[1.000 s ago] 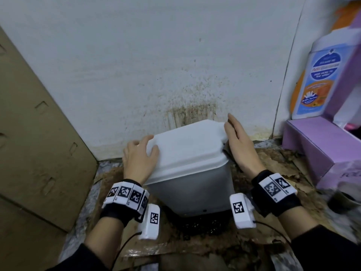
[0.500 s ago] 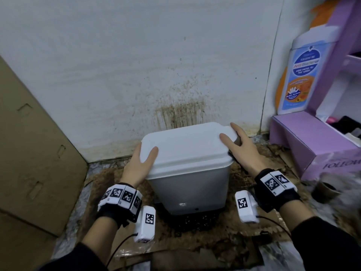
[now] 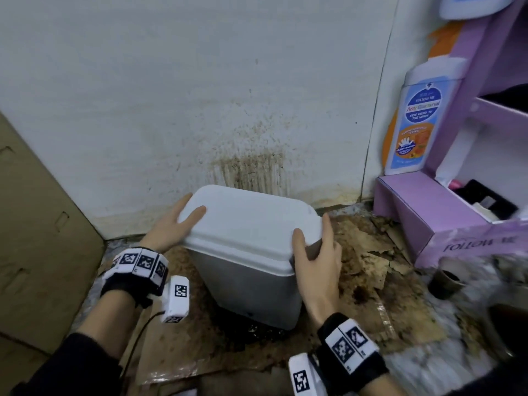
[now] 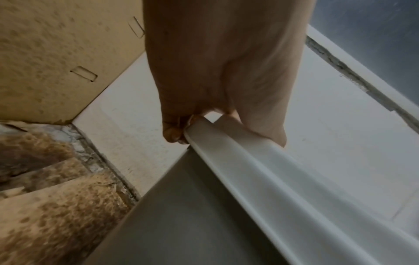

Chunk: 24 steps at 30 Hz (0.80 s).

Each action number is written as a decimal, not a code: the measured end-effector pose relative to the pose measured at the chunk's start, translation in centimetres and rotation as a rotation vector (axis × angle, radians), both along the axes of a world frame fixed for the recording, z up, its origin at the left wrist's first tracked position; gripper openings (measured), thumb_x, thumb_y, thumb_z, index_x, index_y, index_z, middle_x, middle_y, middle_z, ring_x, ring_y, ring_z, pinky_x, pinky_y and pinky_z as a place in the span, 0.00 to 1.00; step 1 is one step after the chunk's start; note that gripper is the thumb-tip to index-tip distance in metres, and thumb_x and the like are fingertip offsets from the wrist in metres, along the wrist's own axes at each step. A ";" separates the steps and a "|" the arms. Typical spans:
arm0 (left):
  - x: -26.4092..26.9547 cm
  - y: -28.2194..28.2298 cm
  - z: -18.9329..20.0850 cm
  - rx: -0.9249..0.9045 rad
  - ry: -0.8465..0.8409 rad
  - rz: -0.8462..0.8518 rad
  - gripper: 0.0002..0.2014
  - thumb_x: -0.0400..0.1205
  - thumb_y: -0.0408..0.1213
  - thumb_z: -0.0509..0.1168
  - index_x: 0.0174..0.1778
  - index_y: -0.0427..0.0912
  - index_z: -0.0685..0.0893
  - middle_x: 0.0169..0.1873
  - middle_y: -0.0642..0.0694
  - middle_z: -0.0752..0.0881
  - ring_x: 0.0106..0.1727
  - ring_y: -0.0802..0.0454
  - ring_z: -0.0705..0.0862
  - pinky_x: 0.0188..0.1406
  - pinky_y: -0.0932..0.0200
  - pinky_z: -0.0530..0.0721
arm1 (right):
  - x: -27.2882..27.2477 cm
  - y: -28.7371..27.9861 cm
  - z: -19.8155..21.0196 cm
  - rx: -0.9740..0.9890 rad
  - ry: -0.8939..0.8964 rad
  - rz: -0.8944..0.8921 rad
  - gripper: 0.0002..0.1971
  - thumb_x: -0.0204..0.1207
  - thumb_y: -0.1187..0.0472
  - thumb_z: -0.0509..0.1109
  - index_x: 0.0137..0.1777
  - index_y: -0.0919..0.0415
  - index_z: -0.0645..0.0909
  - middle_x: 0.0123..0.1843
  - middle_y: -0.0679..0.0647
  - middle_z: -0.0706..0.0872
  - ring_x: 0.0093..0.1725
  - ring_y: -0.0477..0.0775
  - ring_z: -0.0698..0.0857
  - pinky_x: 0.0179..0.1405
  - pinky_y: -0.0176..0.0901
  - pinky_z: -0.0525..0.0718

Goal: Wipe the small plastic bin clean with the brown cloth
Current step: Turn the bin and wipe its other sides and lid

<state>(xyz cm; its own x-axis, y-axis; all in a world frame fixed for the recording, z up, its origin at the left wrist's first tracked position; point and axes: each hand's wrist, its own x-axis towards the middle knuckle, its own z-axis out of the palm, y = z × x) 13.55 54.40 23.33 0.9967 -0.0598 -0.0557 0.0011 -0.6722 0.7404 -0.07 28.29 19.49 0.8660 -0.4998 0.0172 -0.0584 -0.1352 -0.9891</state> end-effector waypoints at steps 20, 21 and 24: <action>-5.6 -6.7 -2.6 -0.177 0.043 0.477 0.58 0.77 0.69 0.67 0.89 0.47 0.36 0.86 0.31 0.48 0.85 0.29 0.55 0.78 0.36 0.67 | 3.3 -7.9 -0.3 -0.148 -0.123 -0.249 0.27 0.84 0.59 0.58 0.84 0.47 0.70 0.78 0.57 0.80 0.77 0.61 0.78 0.79 0.60 0.73; -6.0 -7.1 -2.8 -0.238 0.054 0.486 0.60 0.75 0.70 0.67 0.88 0.47 0.34 0.86 0.31 0.50 0.84 0.29 0.58 0.79 0.38 0.68 | 4.0 -8.4 0.1 -0.212 -0.136 -0.191 0.27 0.84 0.59 0.58 0.83 0.46 0.70 0.78 0.56 0.80 0.75 0.60 0.79 0.79 0.61 0.74; -8.0 -8.5 -2.1 -0.358 0.115 0.515 0.57 0.80 0.68 0.64 0.88 0.48 0.31 0.86 0.29 0.52 0.84 0.31 0.63 0.78 0.46 0.68 | 6.4 -9.2 2.1 -0.378 -0.136 0.023 0.25 0.86 0.61 0.59 0.81 0.44 0.72 0.73 0.57 0.80 0.72 0.59 0.79 0.75 0.54 0.75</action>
